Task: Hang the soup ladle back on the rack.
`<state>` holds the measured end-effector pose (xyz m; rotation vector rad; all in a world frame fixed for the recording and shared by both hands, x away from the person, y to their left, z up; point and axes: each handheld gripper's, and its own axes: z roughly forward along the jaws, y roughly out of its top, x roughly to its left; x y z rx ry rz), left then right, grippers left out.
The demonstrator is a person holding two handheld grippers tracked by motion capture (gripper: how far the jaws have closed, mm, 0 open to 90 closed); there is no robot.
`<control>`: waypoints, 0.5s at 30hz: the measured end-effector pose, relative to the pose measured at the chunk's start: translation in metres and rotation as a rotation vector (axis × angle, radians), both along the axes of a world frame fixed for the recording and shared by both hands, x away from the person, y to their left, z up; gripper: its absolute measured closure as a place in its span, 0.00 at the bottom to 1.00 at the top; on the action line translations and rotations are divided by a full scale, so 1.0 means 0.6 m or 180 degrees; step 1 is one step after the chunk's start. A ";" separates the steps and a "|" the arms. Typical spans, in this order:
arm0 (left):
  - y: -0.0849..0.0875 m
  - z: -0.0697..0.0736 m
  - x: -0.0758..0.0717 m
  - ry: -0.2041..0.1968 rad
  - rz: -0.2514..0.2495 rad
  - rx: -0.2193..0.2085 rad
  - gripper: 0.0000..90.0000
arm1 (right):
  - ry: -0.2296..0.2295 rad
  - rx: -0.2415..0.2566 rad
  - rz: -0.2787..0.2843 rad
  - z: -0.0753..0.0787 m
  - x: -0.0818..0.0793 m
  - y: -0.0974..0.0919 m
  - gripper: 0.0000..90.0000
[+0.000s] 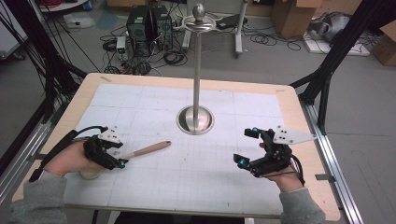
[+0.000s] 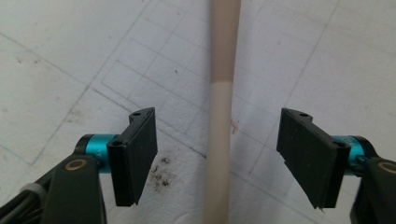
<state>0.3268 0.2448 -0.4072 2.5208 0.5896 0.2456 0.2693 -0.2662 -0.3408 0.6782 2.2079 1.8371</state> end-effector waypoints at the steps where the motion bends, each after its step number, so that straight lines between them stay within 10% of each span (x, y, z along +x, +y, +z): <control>1: -0.001 -0.002 0.000 0.0009 -0.0002 0.0018 0.35 | -0.0001 0.0001 -0.0005 0.000 -0.001 0.000 0.00; 15: 0.002 -0.015 0.007 0.0097 -0.0069 0.0237 0.60 | 0.0009 -0.0010 -0.0023 -0.002 -0.004 -0.004 0.00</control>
